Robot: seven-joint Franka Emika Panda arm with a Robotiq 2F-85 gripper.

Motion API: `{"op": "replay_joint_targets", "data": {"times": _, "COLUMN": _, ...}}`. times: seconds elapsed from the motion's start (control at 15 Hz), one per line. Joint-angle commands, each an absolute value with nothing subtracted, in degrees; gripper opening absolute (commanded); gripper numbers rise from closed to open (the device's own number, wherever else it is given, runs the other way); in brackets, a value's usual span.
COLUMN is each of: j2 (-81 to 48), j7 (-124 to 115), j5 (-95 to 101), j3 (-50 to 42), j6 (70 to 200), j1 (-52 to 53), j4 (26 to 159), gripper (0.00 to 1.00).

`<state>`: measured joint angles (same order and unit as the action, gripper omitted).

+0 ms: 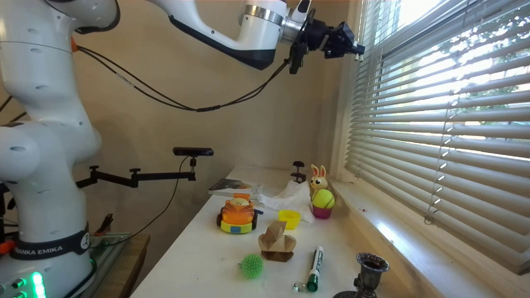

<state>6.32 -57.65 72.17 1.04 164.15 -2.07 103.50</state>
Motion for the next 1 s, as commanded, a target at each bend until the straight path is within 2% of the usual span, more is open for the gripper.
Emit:
{"op": "replay_joint_targets", "data": {"times": 0.0, "j2": 9.03, "j7": -55.26, "j5": 69.65, "j3": 0.5, "j6": 162.76, "j1": -2.0, "j4": 108.23, "gripper": 0.01}}
{"op": "replay_joint_targets", "data": {"times": 0.93, "j2": 10.85, "j7": -49.37, "j5": 56.92, "j3": -2.9, "j6": 161.68, "j1": -1.49, "j4": 121.0, "gripper": 0.01}}
